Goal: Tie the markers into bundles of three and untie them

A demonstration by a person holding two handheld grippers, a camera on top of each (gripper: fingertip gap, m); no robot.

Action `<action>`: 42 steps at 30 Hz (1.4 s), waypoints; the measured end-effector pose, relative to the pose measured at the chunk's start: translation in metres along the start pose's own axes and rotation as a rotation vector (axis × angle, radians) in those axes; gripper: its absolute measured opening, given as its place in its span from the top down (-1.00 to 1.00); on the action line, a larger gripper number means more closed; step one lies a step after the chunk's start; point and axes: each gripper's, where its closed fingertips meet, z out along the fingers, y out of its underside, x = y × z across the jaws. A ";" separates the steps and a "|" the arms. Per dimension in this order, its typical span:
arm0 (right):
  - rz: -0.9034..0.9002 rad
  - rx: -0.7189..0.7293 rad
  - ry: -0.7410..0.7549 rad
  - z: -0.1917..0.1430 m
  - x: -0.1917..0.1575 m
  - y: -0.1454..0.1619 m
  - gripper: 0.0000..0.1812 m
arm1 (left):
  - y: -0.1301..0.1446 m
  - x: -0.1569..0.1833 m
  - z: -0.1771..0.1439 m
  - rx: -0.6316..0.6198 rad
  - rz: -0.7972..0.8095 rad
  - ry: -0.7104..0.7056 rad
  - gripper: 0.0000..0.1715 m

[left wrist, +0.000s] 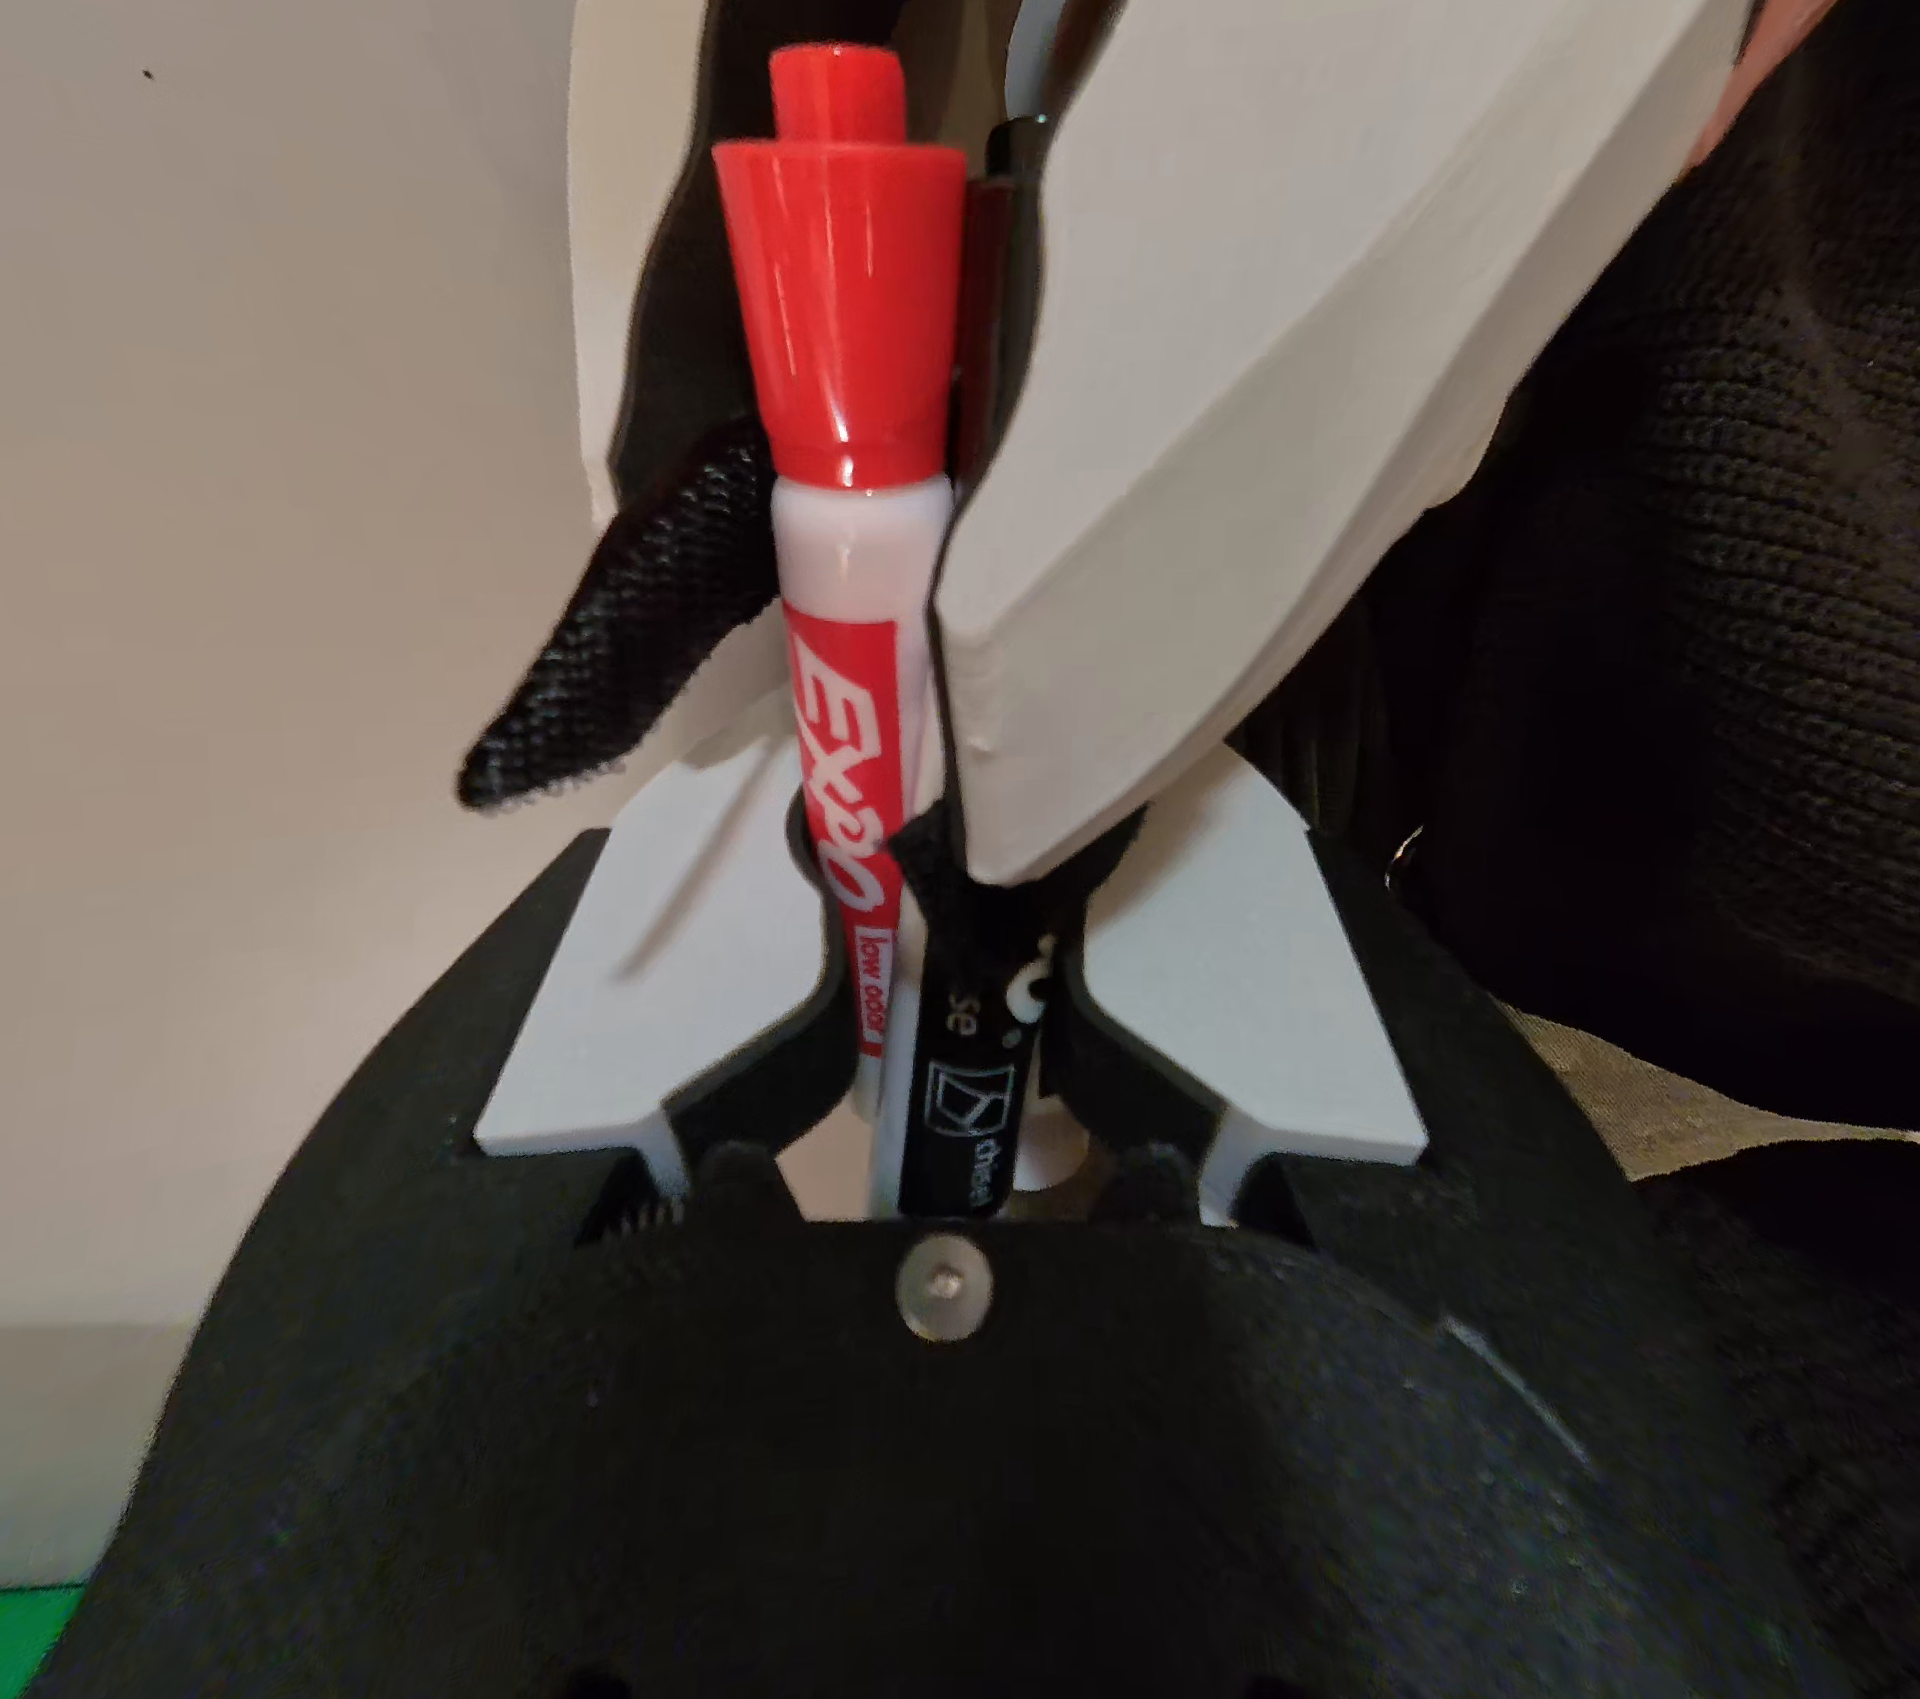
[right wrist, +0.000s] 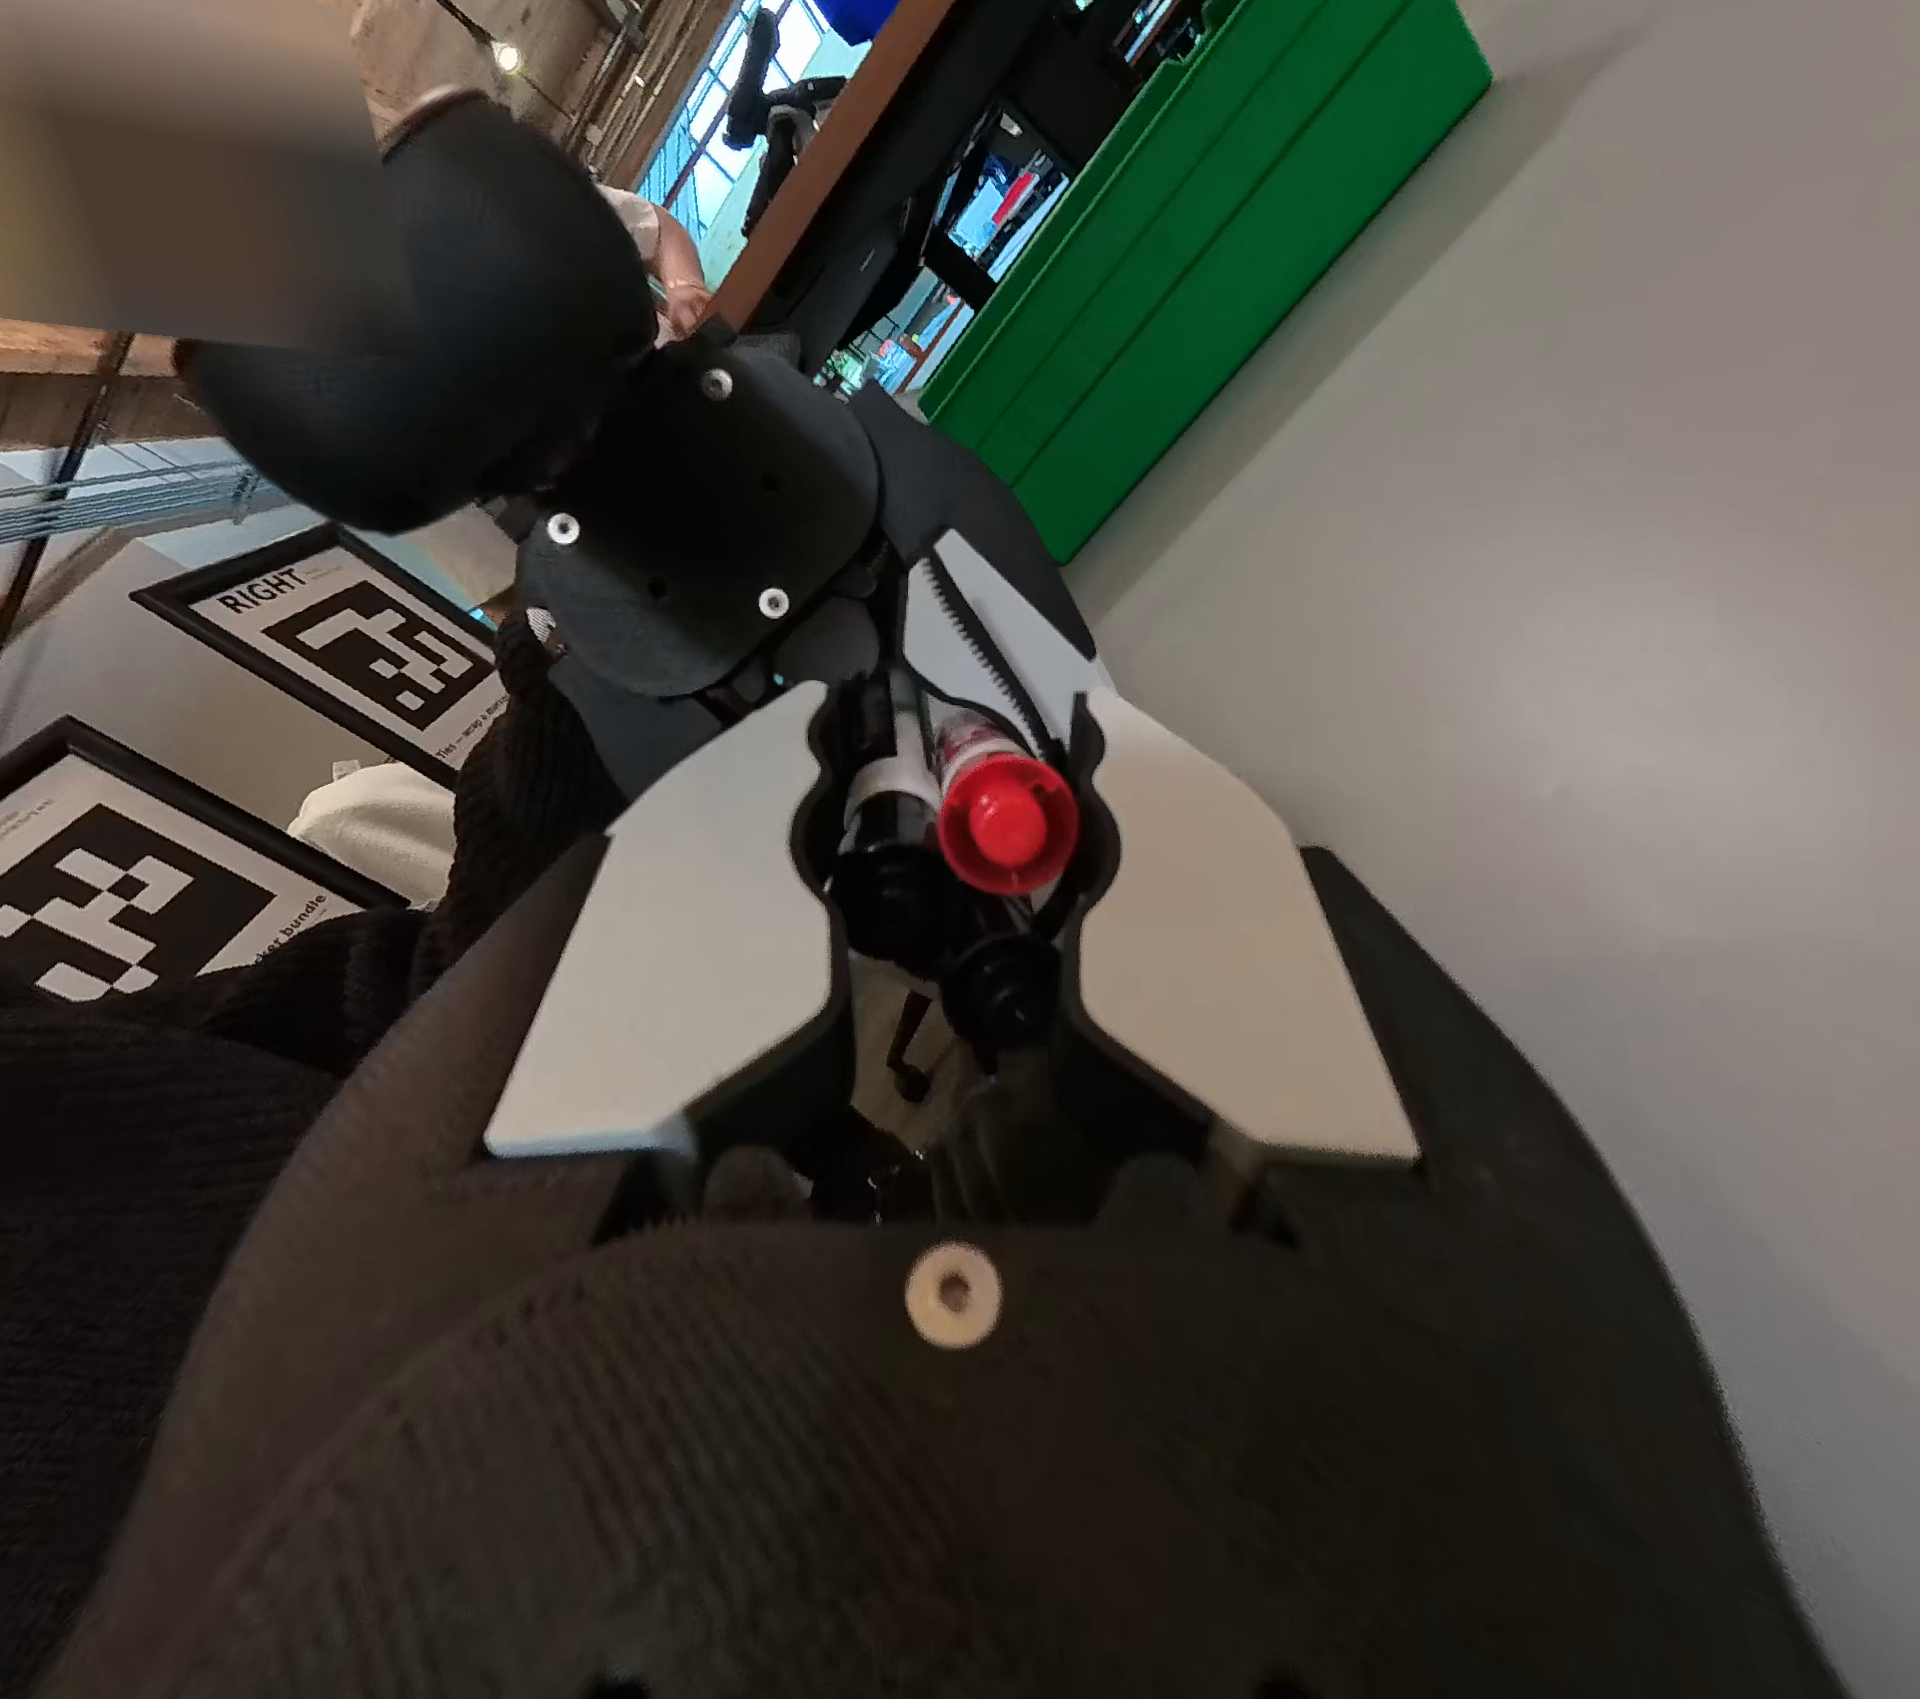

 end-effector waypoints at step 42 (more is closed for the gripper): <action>-0.560 -0.082 0.526 -0.092 0.007 -0.037 0.52 | 0.006 -0.009 0.012 -0.010 -0.038 0.025 0.49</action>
